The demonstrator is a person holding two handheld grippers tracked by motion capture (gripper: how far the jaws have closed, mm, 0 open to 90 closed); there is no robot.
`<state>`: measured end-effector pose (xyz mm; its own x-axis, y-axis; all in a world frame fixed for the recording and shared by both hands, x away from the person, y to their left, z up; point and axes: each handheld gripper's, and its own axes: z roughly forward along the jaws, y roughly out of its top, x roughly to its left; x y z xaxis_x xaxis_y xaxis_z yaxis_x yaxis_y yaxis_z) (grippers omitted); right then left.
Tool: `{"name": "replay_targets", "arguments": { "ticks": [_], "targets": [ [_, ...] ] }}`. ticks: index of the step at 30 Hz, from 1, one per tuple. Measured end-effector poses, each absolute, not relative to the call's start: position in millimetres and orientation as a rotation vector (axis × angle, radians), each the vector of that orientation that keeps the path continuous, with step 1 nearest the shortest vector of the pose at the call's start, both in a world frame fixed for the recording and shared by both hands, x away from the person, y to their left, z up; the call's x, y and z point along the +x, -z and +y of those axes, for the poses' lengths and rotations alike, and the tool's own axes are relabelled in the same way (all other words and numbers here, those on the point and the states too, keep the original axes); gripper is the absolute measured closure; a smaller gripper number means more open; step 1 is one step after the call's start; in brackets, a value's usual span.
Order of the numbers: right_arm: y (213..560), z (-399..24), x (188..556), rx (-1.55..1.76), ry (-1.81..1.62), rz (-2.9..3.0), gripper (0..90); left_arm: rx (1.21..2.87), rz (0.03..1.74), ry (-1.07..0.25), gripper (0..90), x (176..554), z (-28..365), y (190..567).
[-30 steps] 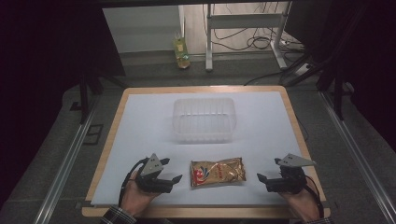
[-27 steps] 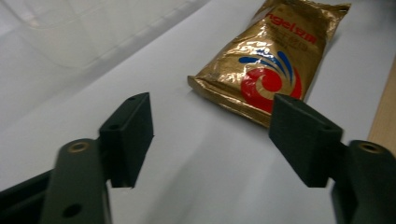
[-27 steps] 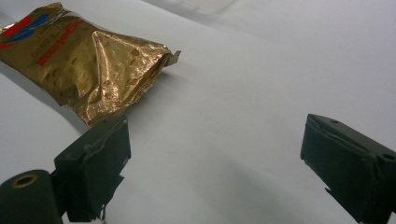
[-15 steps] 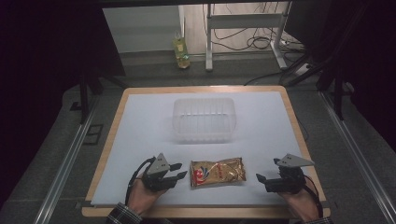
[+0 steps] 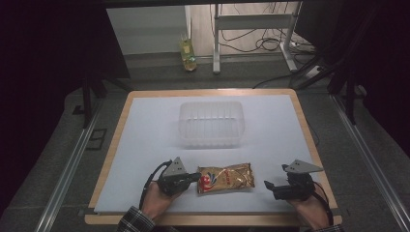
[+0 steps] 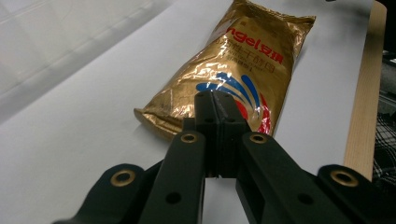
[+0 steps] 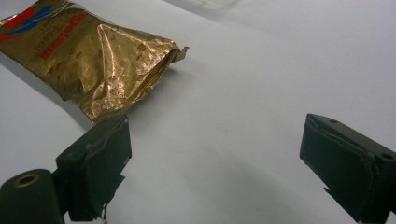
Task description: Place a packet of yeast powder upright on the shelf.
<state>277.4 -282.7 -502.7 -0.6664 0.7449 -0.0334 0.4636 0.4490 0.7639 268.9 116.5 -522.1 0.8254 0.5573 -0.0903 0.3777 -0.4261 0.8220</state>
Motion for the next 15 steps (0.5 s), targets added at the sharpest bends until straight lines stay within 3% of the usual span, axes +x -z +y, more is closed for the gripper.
{"name": "replay_targets", "arguments": {
  "ticks": [15],
  "targets": [
    [503,-281,277,1.031,-1.064,2.345,9.1,2.097,0.672,-0.280,89.3,274,90,535]
  ]
}}
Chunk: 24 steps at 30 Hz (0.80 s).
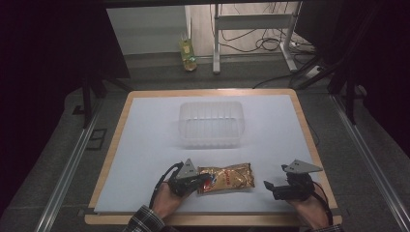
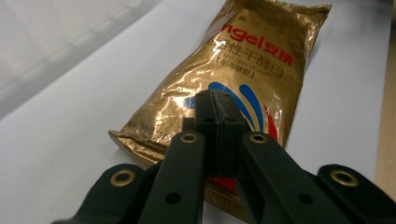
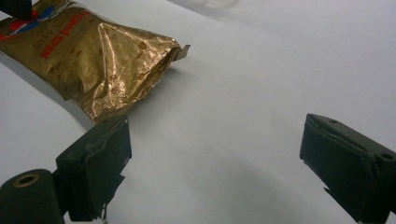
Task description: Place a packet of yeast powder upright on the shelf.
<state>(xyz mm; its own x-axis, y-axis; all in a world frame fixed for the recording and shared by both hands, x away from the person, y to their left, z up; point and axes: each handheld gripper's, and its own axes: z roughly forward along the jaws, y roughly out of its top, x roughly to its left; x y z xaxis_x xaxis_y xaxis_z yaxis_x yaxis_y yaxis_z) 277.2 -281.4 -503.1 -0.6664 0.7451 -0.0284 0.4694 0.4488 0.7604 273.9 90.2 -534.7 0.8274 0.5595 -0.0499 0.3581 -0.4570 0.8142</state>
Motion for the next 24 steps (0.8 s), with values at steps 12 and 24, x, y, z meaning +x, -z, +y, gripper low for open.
{"name": "replay_targets", "arguments": {
  "ticks": [12,24],
  "targets": [
    [500.1,-280.7,275.4,1.043,-1.064,2.341,9.1,2.137,0.660,-0.316,89.7,272.1,91.1,535.6],
    [499.1,-277.6,275.8,1.092,-1.111,2.367,3.5,2.182,0.730,-0.296,89.7,274.8,97.6,542.4]
  ]
}}
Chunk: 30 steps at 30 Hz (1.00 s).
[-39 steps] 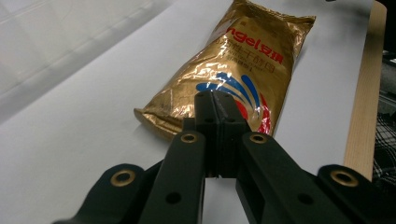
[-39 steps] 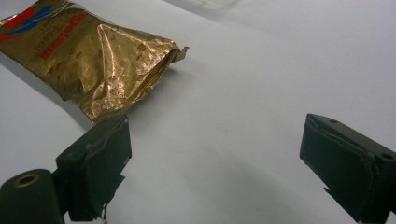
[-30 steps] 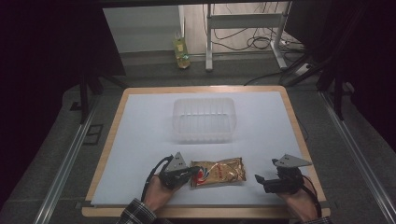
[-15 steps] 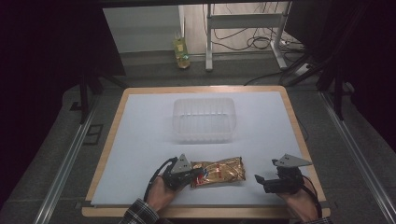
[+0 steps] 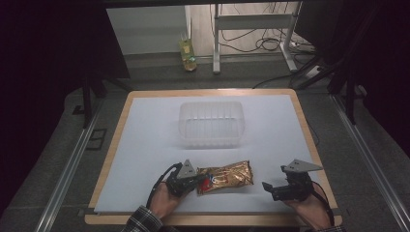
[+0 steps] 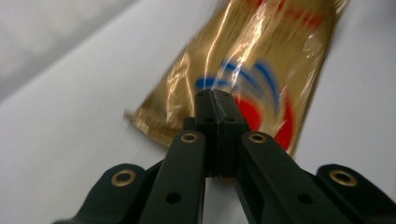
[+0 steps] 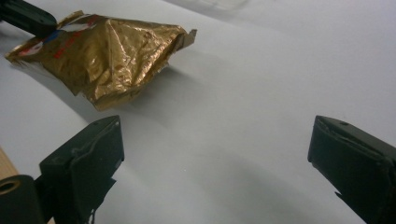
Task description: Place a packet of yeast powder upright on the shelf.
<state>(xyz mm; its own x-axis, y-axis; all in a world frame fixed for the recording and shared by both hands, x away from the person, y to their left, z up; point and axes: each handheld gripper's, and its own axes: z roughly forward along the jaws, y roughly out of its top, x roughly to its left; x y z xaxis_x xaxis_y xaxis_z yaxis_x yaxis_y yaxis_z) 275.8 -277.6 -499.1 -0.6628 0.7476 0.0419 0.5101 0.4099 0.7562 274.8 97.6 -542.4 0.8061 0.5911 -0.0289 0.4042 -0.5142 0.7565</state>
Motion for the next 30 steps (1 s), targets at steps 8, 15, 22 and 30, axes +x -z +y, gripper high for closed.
{"name": "replay_targets", "arguments": {
  "ticks": [8,15,22,30],
  "targets": [
    [500,-275,278,1.130,-1.116,2.407,3.5,2.187,0.740,-0.273,89.7,277,98,545],
    [498,-272,280,1.151,-1.180,2.449,9.2,2.191,0.741,-0.256,89.7,279,98,544],
    [497,-261,283,1.136,-1.237,2.504,10.8,2.187,0.739,-0.248,89.7,280,99,545],
    [495,-247,288,1.127,-1.288,2.547,11.6,2.186,0.738,-0.235,89.7,281,100,545]
  ]
}}
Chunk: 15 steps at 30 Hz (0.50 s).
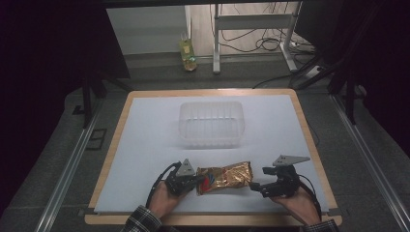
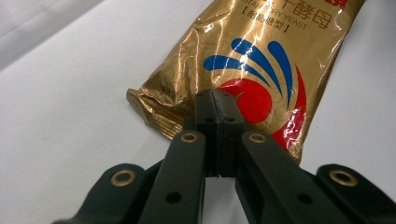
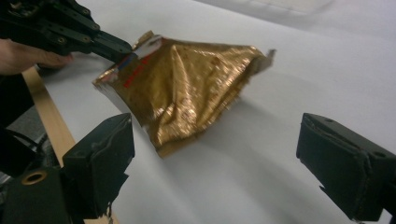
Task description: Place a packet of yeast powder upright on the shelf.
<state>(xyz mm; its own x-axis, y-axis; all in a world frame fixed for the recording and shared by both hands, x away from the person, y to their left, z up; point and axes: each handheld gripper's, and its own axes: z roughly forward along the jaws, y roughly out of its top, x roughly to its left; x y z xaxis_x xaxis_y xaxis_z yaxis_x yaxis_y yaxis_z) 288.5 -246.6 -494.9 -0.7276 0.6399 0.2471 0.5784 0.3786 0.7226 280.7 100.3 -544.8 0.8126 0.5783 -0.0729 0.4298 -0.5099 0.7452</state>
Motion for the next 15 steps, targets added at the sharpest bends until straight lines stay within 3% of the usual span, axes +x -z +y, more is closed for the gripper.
{"name": "replay_targets", "arguments": {
  "ticks": [15],
  "targets": [
    [510,-216,315,1.182,-1.305,2.635,11.7,2.178,0.741,-0.224,89.7,282,101,545]
  ]
}}
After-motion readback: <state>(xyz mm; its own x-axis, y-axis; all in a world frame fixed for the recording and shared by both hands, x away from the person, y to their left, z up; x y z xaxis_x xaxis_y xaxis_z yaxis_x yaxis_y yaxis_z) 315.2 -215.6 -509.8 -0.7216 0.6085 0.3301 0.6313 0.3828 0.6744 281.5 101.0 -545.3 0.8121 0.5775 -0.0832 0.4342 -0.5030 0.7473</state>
